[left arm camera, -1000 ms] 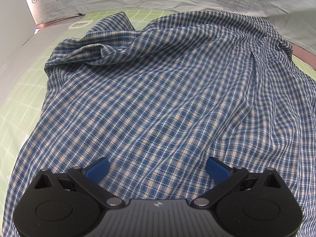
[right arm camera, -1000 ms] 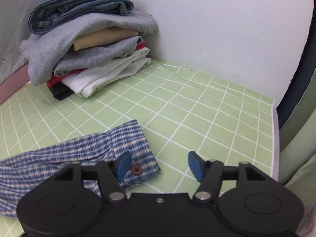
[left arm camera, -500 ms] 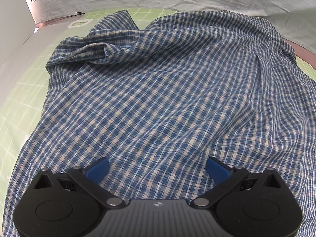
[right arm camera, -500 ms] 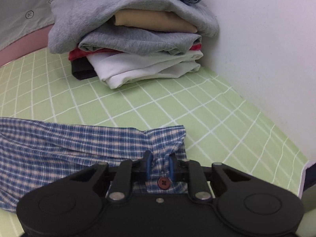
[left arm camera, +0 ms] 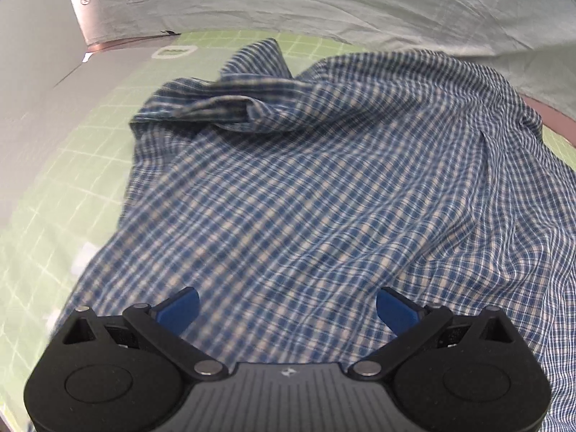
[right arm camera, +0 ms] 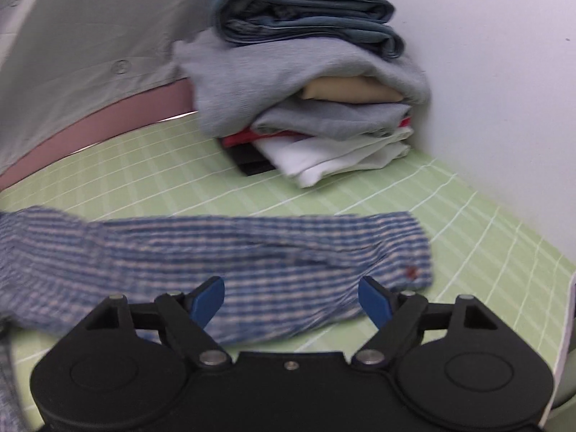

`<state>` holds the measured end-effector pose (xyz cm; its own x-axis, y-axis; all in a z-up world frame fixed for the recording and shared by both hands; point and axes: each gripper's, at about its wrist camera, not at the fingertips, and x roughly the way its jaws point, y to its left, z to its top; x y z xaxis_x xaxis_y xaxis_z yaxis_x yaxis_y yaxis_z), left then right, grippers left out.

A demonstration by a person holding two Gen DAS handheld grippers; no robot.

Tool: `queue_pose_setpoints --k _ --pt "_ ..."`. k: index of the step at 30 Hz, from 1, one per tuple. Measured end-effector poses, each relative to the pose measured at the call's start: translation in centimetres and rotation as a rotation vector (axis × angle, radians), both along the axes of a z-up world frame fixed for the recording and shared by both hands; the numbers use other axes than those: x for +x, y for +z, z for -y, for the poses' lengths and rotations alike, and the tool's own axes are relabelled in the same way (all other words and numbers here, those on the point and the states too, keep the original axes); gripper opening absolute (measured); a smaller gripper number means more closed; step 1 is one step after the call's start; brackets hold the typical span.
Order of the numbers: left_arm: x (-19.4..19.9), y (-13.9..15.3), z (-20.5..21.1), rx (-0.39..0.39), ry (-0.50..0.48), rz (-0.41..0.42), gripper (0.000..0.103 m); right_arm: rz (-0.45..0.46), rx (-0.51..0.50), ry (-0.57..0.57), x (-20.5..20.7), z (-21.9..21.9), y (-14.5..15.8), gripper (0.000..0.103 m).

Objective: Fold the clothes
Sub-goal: 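Grasp the sleeve cuff with the right gripper and stretch the sleeve straight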

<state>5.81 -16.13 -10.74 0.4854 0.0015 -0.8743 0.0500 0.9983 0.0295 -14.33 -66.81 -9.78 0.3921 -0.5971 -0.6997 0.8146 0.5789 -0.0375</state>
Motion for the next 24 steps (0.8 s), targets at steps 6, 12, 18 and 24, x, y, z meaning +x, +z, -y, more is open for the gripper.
queue_pose_setpoints --k 6,12,18,24 --pt "-2.2 1.0 -5.4 0.013 0.072 0.024 0.103 0.073 0.161 0.251 0.3 -8.3 -0.3 0.077" --pt "-4.2 1.6 -9.7 0.022 0.119 0.034 0.103 0.011 0.218 0.326 -0.6 -13.2 -1.7 0.063" --pt "-6.4 1.6 -11.5 0.022 0.132 0.029 0.103 -0.073 0.211 0.353 -2.1 -15.9 -2.6 0.063" --pt "-7.9 1.3 -11.6 0.024 0.133 0.025 0.103 -0.108 0.183 0.417 -3.4 -16.9 -2.8 0.000"
